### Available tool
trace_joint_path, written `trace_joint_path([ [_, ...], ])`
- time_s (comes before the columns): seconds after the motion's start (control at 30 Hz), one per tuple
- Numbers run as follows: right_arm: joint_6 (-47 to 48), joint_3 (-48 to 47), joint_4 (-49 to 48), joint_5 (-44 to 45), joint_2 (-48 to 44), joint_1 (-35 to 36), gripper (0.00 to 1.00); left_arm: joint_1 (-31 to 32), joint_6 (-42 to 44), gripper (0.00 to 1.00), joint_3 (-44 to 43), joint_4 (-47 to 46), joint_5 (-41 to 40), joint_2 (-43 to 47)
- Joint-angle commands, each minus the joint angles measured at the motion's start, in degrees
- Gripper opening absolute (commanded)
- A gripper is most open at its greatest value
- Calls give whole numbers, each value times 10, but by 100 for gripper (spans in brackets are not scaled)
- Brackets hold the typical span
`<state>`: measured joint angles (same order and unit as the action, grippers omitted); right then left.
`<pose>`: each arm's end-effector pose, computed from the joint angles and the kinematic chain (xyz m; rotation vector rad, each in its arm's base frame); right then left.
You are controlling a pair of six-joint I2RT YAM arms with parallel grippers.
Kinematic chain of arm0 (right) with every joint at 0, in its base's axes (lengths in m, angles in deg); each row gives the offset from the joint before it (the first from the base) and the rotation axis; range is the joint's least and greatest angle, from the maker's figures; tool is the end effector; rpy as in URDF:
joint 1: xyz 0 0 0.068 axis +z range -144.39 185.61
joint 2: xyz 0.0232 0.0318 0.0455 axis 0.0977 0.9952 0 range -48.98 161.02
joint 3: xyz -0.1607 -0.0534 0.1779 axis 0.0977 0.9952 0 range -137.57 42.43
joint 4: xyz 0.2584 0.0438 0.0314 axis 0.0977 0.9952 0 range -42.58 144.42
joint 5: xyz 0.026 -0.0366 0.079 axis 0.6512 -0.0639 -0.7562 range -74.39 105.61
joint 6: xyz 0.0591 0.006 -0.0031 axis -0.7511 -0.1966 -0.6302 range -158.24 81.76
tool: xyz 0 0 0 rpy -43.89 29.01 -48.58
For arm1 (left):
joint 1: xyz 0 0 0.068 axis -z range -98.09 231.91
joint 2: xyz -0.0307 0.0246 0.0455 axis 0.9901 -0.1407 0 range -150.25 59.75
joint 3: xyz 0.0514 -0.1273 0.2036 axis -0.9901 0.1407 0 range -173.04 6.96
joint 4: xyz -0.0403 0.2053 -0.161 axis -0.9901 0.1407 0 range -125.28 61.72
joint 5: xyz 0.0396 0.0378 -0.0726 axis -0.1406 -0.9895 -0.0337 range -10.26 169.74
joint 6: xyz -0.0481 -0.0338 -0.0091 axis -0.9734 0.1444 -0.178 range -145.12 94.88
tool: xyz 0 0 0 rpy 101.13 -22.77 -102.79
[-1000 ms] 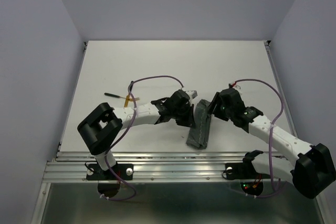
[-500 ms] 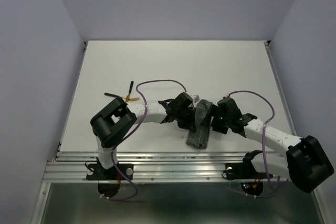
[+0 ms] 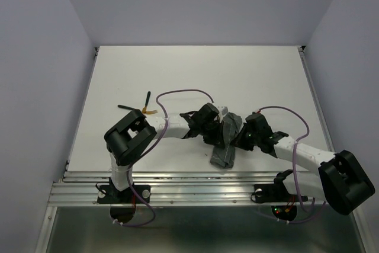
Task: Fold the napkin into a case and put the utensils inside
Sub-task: Stuff the top corner of the smaller-rectangle-folded napkin into the folded napkin, then pick up the smaller rectangle-folded napkin from the center of the board.
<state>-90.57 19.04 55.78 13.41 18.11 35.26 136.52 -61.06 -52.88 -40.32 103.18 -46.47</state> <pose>0.1913 0.1108 0.1103 0.4937 2.5493 0.6230 0.2093 -0.3245 0.1266 0.6522 2.4869 -1.1960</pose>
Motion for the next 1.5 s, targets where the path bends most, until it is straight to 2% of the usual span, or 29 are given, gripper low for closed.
trace_joint_path([
  [0.0,-10,14,6,19,-8,-1,1,-8,18,0,-15,-4,0,50],
  [0.33,-51,13,-34,38,-17,-1,1,-66,46,0,-3,49,-33,152],
  [0.5,-69,-38,-73,53,79,-1,1,-85,82,0,-44,130,-90,165],
  [0.63,-58,-71,-77,40,108,-1,1,-86,92,2,-70,160,-117,161],
  [0.7,-53,-81,-75,39,106,-1,7,-85,94,11,-78,168,-138,163],
  [0.73,-51,-85,-72,40,103,-1,14,-86,94,16,-80,172,-143,163],
  [0.77,-44,-93,-60,43,98,-1,31,-85,94,26,-83,178,-147,162],
  [0.87,-21,-102,-18,67,82,-1,54,-84,92,46,-92,183,-151,160],
  [0.9,-15,-104,-6,75,74,-6,66,-84,94,57,-96,183,-147,160],
  [0.93,-7,-102,18,83,65,-6,71,-82,96,71,-99,187,-147,160],
  [0.97,-2,-100,30,97,40,-6,76,-77,95,72,-101,190,-153,159],
  [1.03,7,-89,61,105,12,-26,79,-71,91,73,-114,204,-173,155],
  [1.23,23,-67,137,106,-102,-116,80,-10,72,72,-173,256,-266,104],
  [1.27,24,-67,163,105,-108,-150,80,0,61,71,-187,269,-283,87],
  [1.37,26,-65,187,98,-124,-187,81,37,33,71,-209,284,-297,53],
  [1.47,18,-63,190,95,-127,-187,81,65,16,72,-247,310,-325,22],
])
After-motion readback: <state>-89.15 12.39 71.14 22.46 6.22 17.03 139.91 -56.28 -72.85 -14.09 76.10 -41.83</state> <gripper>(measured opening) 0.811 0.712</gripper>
